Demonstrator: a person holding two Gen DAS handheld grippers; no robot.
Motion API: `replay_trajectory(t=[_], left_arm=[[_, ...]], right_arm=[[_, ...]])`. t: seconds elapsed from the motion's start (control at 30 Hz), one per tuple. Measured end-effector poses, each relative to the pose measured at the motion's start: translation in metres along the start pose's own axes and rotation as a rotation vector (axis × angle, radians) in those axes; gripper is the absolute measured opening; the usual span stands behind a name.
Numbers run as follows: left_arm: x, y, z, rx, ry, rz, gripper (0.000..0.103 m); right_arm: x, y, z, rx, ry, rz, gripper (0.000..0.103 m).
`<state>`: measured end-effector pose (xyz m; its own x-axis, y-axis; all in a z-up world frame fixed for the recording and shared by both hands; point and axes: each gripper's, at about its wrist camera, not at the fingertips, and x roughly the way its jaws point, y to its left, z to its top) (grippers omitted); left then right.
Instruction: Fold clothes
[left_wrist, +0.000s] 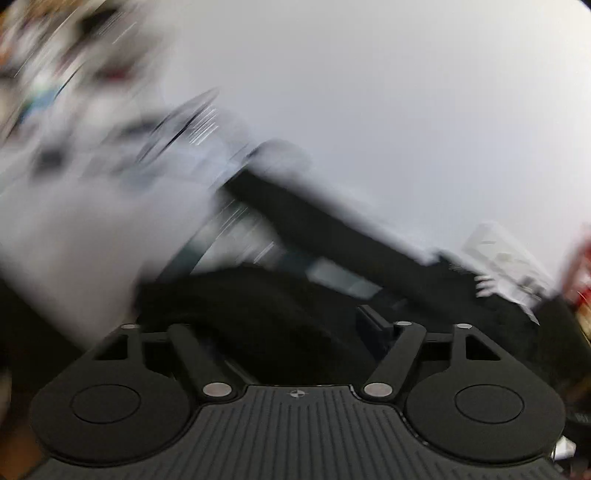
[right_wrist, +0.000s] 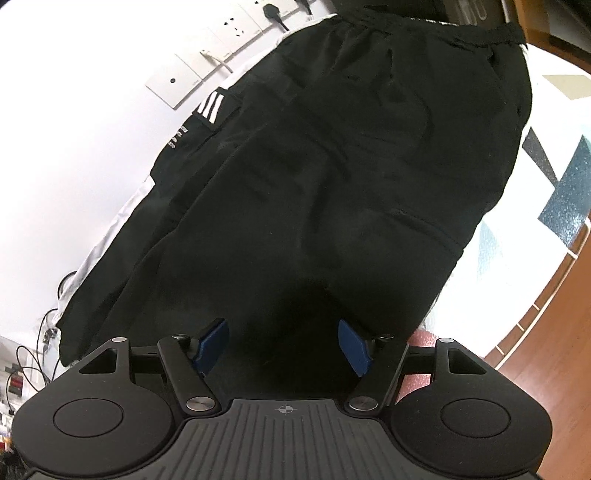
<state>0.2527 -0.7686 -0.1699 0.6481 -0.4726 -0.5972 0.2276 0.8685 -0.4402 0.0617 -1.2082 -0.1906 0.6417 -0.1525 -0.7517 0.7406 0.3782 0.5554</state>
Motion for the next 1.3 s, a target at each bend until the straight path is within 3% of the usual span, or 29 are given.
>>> replay_trajectory(t=[0.07, 0.17, 0.23, 0.4, 0.47, 0.5, 0.53, 0.6, 0.63, 0.77, 0.83, 0.87, 0.93, 0.97, 1.1, 1.17, 1.3], left_arm=[[0.01, 0.021, -0.017, -0.115, 0.086, 0.039, 0.071], [0.014, 0.03, -0.031, -0.142, 0.145, 0.023, 0.069], [0.016, 0.035, -0.036, -0.16, 0.157, 0.004, 0.069], [0.031, 0.053, -0.041, -0.325, 0.156, -0.055, 0.067], [0.036, 0.051, -0.036, -0.319, 0.156, -0.056, 0.044], [0.039, 0.049, -0.031, -0.302, 0.163, -0.056, 0.013], [0.041, 0.047, -0.025, -0.285, 0.17, -0.057, 0.004], [0.025, 0.035, -0.002, -0.185, 0.048, -0.048, 0.003], [0.016, 0.029, 0.009, -0.134, -0.014, -0.044, 0.003], [-0.036, -0.002, 0.054, 0.034, -0.268, -0.171, 0.003], [-0.041, -0.001, 0.055, -0.005, -0.244, -0.18, 0.004], [-0.034, 0.007, 0.048, -0.06, -0.187, -0.161, 0.006], [-0.014, 0.023, 0.031, -0.156, -0.068, -0.103, 0.036], [-0.002, 0.031, 0.022, -0.195, -0.005, -0.064, 0.043], [0.027, 0.051, -0.015, -0.242, 0.142, 0.007, 0.046], [0.035, 0.052, -0.024, -0.251, 0.17, 0.005, 0.047], [0.037, 0.051, -0.032, -0.258, 0.141, -0.031, 0.067]], right_arm=[[0.0, 0.0, 0.0, 0.007, 0.014, -0.008, 0.063], [0.002, 0.001, 0.003, 0.009, 0.032, -0.022, 0.063], [0.001, 0.002, 0.006, 0.002, 0.019, -0.027, 0.063], [0.006, -0.005, 0.004, 0.041, 0.024, -0.029, 0.062], [0.006, -0.006, 0.004, 0.035, 0.019, -0.035, 0.062], [0.006, -0.007, 0.004, 0.04, 0.015, -0.035, 0.062], [0.005, -0.007, 0.005, 0.046, 0.011, -0.033, 0.062], [0.003, -0.009, 0.007, 0.076, 0.006, -0.022, 0.062], [0.002, -0.009, 0.008, 0.086, 0.002, -0.016, 0.062], [-0.004, -0.003, 0.008, 0.084, -0.021, 0.041, 0.06], [-0.006, 0.002, 0.008, 0.065, -0.026, 0.057, 0.06], [-0.007, 0.003, 0.007, 0.058, -0.03, 0.056, 0.06], [-0.008, 0.003, 0.006, 0.047, -0.038, 0.051, 0.06], [-0.009, 0.001, 0.006, 0.05, -0.039, 0.044, 0.06], [-0.015, -0.015, 0.007, 0.088, -0.053, 0.024, 0.06], [-0.02, -0.024, 0.008, 0.109, -0.073, 0.019, 0.06], [-0.033, -0.043, 0.013, 0.151, -0.129, 0.001, 0.061]])
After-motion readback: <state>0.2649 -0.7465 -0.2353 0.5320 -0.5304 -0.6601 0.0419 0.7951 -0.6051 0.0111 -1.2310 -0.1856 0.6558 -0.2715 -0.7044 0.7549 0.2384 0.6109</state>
